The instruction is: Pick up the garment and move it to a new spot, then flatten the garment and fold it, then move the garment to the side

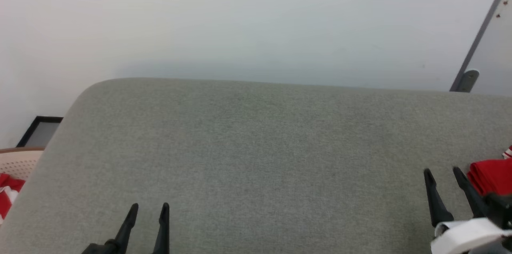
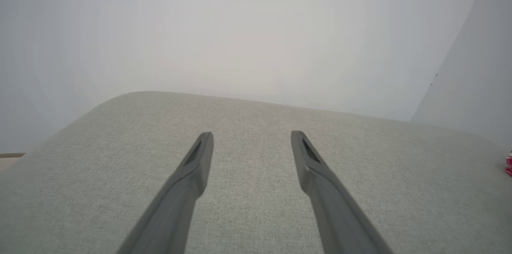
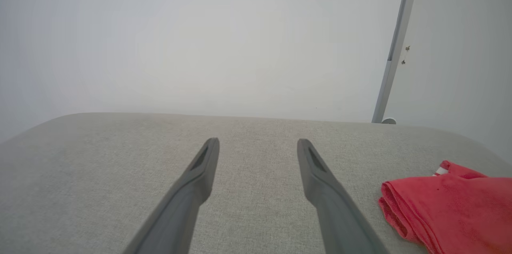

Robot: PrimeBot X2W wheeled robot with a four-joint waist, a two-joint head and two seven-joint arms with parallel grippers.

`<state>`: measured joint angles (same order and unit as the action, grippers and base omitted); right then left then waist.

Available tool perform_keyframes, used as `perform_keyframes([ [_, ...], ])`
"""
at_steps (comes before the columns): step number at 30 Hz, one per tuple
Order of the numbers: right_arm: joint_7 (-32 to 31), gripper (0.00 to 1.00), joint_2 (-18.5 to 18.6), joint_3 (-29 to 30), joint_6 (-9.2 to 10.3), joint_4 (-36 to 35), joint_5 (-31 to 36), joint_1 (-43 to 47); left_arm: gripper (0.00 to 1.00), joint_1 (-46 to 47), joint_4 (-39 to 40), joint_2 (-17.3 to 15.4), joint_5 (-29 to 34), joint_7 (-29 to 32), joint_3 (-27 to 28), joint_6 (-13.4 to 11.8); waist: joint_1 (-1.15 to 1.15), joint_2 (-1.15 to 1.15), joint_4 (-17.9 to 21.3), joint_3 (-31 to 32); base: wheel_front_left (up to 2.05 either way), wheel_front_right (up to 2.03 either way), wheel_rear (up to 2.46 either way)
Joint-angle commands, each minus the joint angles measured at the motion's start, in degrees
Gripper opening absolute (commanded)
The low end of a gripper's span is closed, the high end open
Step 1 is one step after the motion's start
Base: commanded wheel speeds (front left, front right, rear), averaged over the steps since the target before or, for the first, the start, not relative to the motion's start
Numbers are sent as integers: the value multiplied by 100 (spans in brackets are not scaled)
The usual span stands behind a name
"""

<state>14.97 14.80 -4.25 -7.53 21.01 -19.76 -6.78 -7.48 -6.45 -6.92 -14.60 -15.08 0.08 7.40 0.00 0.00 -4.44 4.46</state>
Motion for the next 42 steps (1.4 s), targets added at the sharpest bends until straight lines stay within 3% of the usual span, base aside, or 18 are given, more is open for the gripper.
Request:
perform_keyframes([
  [1,26,100,-44,87,9,-138,55,195,100,-66,49,-26,-22,-6,-20,12,0,0,-88,66,0,0,0],
  [16,25,100,-517,705,9,-1307,331,1427,100,-459,390,7,-54,-6,-118,12,0,0,-165,189,0,0,0],
  [42,25,100,-617,670,9,-1497,167,1413,100,-348,399,-97,-118,-6,-128,13,0,0,-60,170,0,0,0],
])
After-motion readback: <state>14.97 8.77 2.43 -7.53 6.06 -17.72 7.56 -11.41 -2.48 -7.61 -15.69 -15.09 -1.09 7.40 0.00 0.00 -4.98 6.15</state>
